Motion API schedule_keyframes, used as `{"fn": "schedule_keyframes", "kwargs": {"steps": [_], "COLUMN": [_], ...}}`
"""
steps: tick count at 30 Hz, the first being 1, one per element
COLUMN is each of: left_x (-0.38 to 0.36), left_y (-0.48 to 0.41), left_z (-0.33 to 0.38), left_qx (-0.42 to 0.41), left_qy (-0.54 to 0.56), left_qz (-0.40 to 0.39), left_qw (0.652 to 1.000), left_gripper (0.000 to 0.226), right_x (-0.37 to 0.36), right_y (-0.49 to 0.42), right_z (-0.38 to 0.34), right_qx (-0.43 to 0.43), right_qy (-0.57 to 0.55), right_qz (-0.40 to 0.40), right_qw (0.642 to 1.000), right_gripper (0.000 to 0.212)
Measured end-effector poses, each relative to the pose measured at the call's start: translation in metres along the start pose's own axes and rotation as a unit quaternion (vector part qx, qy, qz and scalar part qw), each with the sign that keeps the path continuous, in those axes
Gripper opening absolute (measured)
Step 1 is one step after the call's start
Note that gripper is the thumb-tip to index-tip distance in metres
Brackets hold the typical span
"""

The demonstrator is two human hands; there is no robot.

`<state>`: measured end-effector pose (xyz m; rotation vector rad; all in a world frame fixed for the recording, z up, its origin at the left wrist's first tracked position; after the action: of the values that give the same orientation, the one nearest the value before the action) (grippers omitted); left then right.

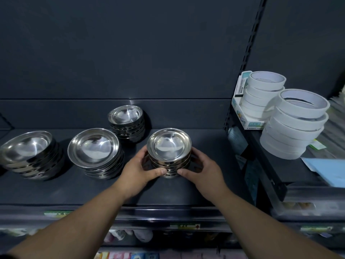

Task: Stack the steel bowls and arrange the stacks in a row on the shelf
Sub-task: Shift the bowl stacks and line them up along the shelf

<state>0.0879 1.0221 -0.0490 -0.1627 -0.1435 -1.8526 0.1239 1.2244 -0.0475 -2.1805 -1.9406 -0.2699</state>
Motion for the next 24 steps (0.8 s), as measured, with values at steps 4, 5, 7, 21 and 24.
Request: {"fn": "schedule_keyframes", "kwargs": {"steps": [4, 5, 7, 21, 24], "left_x": [0.001, 0.002, 0.003, 0.111, 0.154], "left_y": [0.001, 0.004, 0.014, 0.108, 0.095], "left_z": [0.000, -0.001, -0.005, 0.035, 0.044], "left_qx": [0.006, 0.014, 0.041, -0.119, -0.089], "left_qy": [-0.019, -0.025, -0.033, -0.137, -0.140], "left_qz": [-0.005, -0.002, 0.018, 0.422, 0.427], "left_qw": [1.000, 1.000, 0.998, 0.888, 0.889], "left_gripper": [0.108, 0.116, 0.125, 0.003, 0.021], "right_x": [0.000, 0.000, 0.003, -0.110, -0.132], "right_y": [0.001, 0.003, 0.011, 0.046, 0.030], "right_z": [0.004, 0.006, 0.010, -0.037, -0.056], "right_qx": [-0.012, -0.025, -0.055, 0.012, -0.009], "right_qy": [-0.002, 0.005, 0.043, 0.085, 0.041], "right_qz": [-0.007, -0.002, 0.026, -0.128, -0.090], "right_qw": [1.000, 1.000, 0.997, 0.988, 0.995], "right_gripper": [0.091, 0.091, 0.073, 0.022, 0.034]}}
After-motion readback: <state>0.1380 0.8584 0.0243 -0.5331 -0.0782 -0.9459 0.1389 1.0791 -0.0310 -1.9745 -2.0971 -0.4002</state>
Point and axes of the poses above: each hand's wrist, its own y-axis away from the middle knuckle, its own x-axis out of the back of the hand, z = x × y, the point moved 6 cm from there along -y, towards the middle knuckle, and after that the axes turned 1 degree about -y, right-handed, at the moved point
